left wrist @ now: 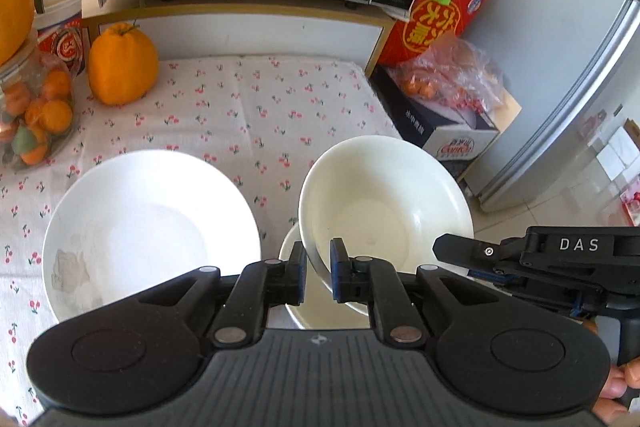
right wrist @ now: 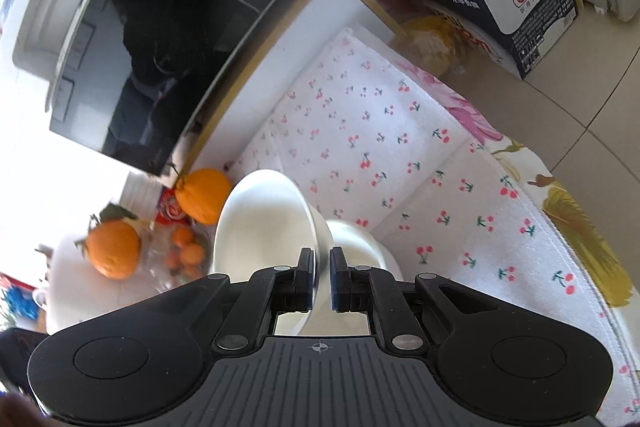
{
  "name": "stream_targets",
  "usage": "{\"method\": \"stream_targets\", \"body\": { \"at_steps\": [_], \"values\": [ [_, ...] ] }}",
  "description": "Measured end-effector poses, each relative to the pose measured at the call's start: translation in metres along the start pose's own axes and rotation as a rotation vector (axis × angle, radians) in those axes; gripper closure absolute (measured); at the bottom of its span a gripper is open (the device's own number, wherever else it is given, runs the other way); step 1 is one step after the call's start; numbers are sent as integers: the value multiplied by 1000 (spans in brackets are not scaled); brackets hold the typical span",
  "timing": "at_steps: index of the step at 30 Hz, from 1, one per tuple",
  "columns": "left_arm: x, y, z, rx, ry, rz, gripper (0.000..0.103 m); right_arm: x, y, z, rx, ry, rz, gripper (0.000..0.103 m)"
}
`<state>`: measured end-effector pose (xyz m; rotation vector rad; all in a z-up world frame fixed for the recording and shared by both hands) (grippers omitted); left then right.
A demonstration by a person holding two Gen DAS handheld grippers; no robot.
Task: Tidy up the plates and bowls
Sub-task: 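Lift the white bowl and lower it into the stacked white bowls, then open both grippers and release the bowl onto the stack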
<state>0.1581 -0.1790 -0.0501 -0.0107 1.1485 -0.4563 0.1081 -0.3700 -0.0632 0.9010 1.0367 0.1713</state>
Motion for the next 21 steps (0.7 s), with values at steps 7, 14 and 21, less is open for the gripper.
{"method": "stream_targets", "body": {
  "at_steps": [7,14,21],
  "values": [
    [5,1,-10,16,30,10,91,4,-2,-8,-56,30,-55,92],
    [9,0,-15,36,60,31,90,7,-3,-10,-76,49,-72,91],
    [13,-1,-16,48,77,43,89,8,-3,-11,-92,54,-93,91]
  ]
}}
Point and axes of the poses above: each gripper's, at about its wrist camera, not at the fingertips, and x roughly the way its jaws point, y to its left, z to its top, the point moved 6 cm from there along x, roughly the way its jaws point, and after that the axes turned 11 degrees about y, right-handed, at the moved point
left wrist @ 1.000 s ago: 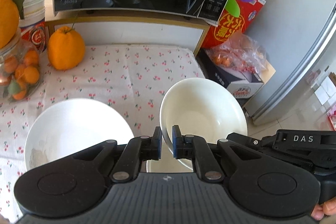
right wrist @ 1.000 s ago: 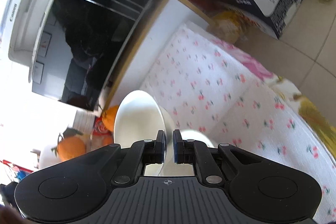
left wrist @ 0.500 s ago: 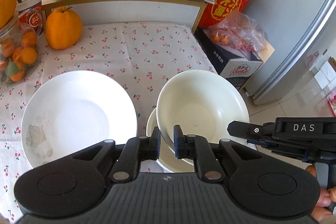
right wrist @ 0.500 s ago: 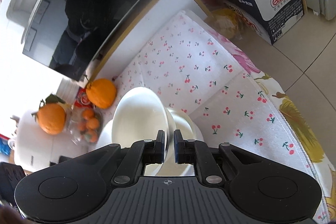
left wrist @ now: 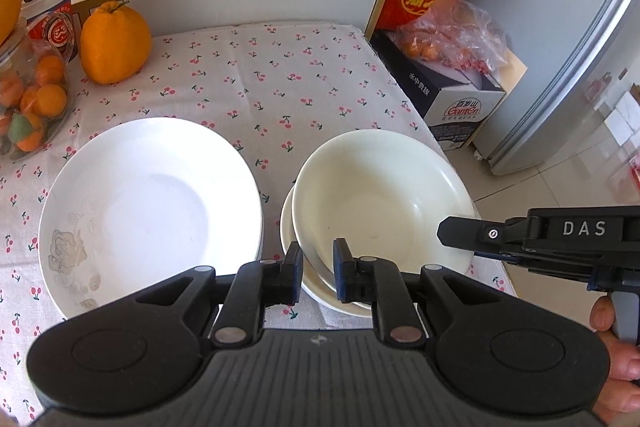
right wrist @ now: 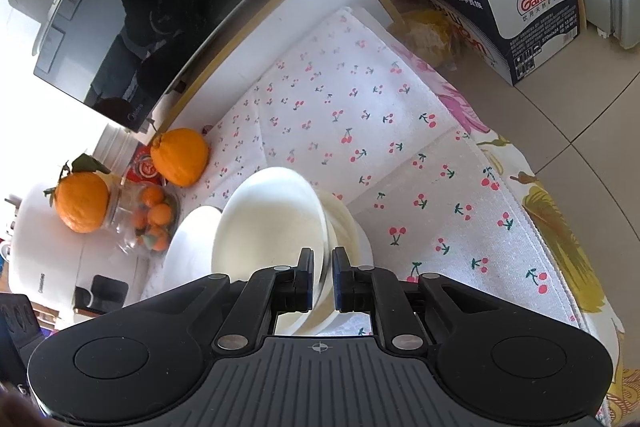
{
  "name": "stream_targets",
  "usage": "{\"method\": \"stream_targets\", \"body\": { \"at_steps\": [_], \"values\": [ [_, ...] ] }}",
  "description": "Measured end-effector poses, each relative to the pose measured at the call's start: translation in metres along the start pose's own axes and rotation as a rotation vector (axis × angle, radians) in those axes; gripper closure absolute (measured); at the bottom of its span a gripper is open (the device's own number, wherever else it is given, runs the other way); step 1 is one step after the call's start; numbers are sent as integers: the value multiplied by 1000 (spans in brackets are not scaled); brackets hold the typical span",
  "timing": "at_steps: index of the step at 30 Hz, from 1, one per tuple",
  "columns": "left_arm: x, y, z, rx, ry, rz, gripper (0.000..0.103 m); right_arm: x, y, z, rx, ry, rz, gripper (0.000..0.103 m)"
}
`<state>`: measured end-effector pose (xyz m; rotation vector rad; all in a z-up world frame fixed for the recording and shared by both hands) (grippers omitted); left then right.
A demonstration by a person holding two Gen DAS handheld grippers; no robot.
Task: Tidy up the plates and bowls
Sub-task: 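Open both grippers and release the bowl onto the stack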
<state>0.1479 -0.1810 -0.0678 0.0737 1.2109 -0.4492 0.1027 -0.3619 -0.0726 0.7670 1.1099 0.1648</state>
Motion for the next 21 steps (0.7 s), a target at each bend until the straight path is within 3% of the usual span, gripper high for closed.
{"method": "stream_targets", "body": {
  "at_steps": [5,8,11,21],
  "values": [
    [2,1,-1,0,5,8,88,0,0,-1,-9,3,-1,91],
    [3,0,-2,6,3,16,80,1,1,-1,-12,7,-5,91],
    [5,1,-2,6,-1,20,79,1,0,-1,-8,9,-7,90],
    [2,0,-4,15,-36,8,55,-3,-3,1,5,-6,-7,69]
  ]
}}
Point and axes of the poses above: each gripper's, at about its wrist camera, not at the fingertips, and x roughly the way its jaws point, y to its left, z to its top, the point moved 6 cm from there along x, roughly the way its jaws point, and after that the axes turned 11 degrees about y, right-handed, at the moved point
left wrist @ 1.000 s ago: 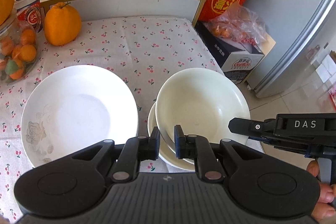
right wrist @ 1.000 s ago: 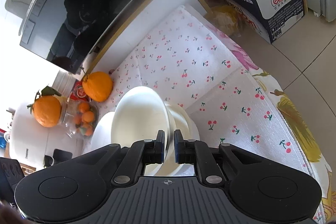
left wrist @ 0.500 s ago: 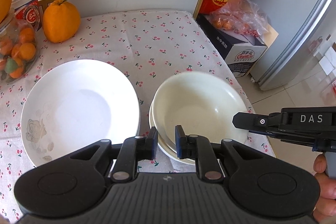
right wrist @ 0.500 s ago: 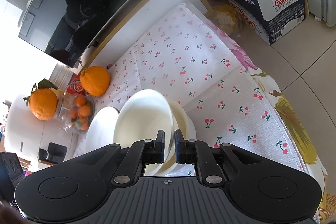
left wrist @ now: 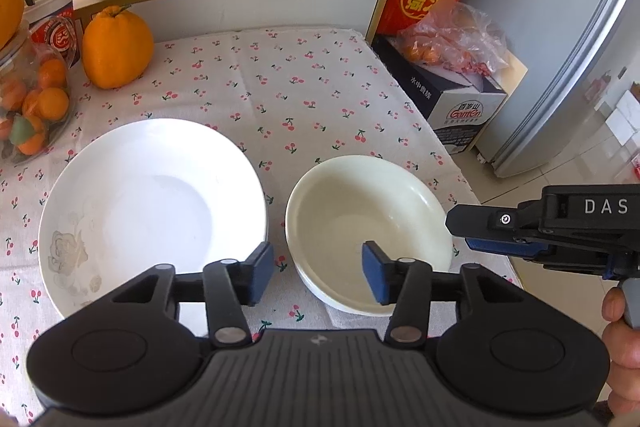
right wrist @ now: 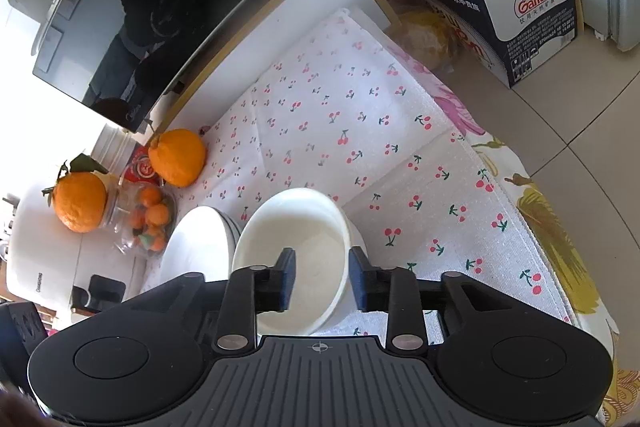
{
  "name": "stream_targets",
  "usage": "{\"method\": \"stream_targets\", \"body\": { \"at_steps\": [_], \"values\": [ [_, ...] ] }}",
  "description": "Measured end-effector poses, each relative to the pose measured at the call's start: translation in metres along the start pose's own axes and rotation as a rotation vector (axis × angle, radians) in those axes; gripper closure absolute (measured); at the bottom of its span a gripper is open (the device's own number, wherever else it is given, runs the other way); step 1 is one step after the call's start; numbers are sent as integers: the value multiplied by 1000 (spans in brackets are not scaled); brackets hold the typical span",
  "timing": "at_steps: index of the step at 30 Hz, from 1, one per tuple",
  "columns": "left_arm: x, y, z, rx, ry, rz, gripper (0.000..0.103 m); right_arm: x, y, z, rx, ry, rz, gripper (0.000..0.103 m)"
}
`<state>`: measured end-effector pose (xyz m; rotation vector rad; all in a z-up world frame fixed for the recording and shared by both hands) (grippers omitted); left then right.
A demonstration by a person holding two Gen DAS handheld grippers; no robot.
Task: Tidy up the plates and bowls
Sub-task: 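Open both grippers and release the bowl onto the stack, then grasp the rim of the white bowl stack with both grippers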
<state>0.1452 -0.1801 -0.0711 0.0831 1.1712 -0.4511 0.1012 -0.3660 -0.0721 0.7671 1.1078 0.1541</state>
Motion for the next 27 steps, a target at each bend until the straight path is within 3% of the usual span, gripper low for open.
{"method": "stream_targets", "body": {
  "at_steps": [3,11,17,27],
  "values": [
    [-1,-1,0,5,-8,-7,49,-1,-2,1,6,-5,-1,65],
    [-7,-8,-4,32,-51,-22,27,-4,1,4,-30,-47,-54,39],
    [-17,-11,-15,50,-133,-42,12,-4,0,6,-26,-49,-59,27],
    [-21,-14,-47,101,-255,-78,7,-3,2,5,-63,-73,-93,17]
  ]
}}
Point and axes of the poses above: each gripper's, at about its wrist camera, not at the fingertips, and x roughly the way its jaws point, y to its left, z to its top, the point moved 6 cm from there along x, roughly the way its jaws point, and after that the axes turned 11 degrees about y, right-handed, at the moved point
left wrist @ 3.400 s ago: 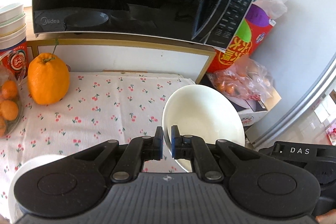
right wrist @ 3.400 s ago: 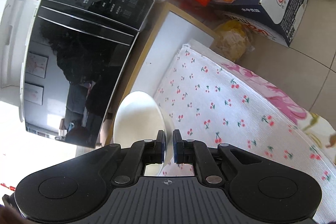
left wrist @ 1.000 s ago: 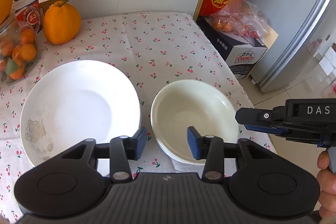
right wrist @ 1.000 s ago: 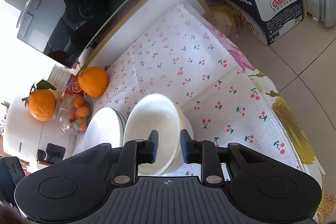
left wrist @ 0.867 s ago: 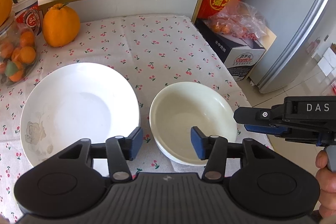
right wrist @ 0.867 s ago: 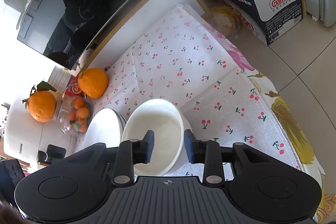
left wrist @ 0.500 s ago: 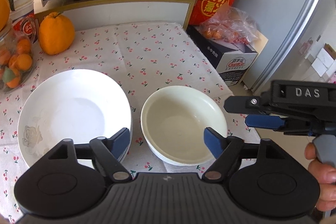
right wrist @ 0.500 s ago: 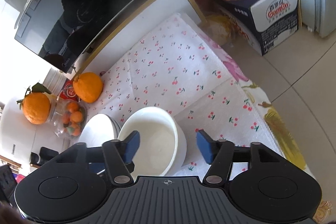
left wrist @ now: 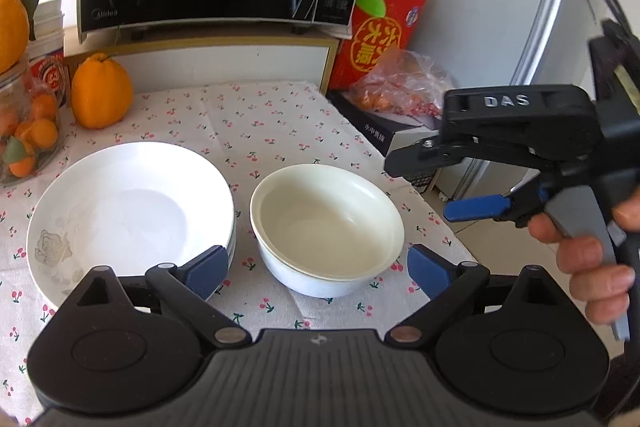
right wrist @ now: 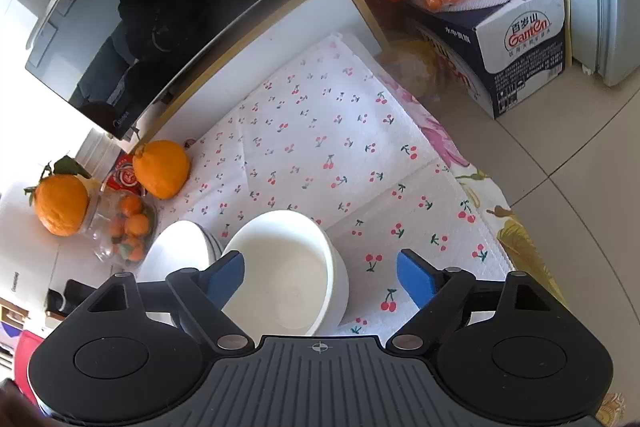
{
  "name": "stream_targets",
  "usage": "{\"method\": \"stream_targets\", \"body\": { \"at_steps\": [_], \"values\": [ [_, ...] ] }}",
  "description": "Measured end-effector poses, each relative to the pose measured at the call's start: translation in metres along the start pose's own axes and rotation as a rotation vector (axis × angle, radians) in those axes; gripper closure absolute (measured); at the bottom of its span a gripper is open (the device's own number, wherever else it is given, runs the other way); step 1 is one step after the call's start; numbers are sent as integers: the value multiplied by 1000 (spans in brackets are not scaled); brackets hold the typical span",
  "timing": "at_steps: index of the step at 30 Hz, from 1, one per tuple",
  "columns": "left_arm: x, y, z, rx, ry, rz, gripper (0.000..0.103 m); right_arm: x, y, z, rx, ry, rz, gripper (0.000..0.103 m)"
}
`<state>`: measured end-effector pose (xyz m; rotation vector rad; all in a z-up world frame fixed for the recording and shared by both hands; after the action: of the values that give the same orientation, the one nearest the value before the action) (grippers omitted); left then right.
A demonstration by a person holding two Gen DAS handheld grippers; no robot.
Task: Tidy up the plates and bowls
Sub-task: 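Grasp the rim of the white bowl stack with both grippers, then lift the bowl stack and carry it over the blue-rimmed plate stack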
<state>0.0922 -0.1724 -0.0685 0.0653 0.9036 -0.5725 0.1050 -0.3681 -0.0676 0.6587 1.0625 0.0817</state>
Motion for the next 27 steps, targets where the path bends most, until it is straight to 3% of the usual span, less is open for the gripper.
{"method": "stream_targets", "body": {
  "at_steps": [6,12,16,21,23,27],
  "values": [
    [6,-9,-11,18,-30,-77,12,9,-2,0,-12,7,-21,17],
    [20,-8,-14,16,-30,-120,17,19,-2,2,16,26,31,17],
    [30,-5,-15,21,-28,-101,17,29,0,3,31,43,57,17],
    [39,-5,-16,47,-42,-81,17,39,4,5,10,51,21,18],
    [40,-6,-17,68,-50,-65,17,43,6,5,-3,53,10,23],
    [43,-9,-16,107,-56,-35,16,50,5,5,-13,53,-11,46]
  ]
}}
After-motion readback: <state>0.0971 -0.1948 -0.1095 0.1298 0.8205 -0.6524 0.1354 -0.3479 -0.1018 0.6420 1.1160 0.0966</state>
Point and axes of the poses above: each gripper's, at about its wrist camera, not at the fingertips, and x roughly the way its jaws point, y to its left, z to its top, the point moved 6 cm from there along x, roughly the way its jaws point, and after that the axes turned 11 degrees about y, right-handed, at the moved point
